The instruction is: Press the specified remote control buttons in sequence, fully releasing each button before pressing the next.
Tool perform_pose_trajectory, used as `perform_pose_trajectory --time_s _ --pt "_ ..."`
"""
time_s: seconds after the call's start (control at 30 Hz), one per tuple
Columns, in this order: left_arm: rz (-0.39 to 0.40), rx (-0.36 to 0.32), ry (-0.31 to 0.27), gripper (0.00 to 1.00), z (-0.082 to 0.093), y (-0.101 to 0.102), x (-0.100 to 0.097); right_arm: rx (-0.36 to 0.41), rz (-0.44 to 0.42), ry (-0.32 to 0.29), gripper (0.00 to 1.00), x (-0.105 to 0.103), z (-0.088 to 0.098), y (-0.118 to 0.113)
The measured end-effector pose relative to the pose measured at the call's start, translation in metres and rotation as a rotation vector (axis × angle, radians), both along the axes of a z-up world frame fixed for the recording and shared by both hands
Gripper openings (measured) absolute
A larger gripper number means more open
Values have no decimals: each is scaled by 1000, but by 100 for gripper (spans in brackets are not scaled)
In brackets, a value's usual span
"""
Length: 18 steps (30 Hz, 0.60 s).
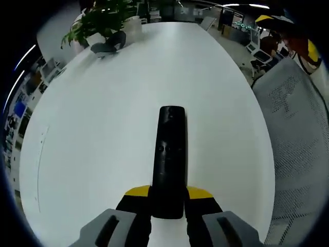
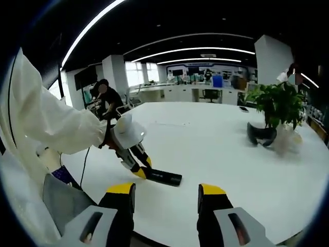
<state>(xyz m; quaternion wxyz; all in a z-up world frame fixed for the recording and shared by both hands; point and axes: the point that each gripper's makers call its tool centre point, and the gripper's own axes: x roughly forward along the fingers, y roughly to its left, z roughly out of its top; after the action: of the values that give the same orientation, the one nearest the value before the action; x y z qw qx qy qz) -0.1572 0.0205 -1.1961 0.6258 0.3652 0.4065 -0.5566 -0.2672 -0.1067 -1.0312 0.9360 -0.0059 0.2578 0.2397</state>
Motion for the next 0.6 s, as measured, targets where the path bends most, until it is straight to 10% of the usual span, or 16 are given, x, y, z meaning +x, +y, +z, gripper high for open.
perform_pose_trajectory --time_s 0.6 --pt "3 -3 -1 24 1 -3 -40 5 28 -39 45 -11 10 12"
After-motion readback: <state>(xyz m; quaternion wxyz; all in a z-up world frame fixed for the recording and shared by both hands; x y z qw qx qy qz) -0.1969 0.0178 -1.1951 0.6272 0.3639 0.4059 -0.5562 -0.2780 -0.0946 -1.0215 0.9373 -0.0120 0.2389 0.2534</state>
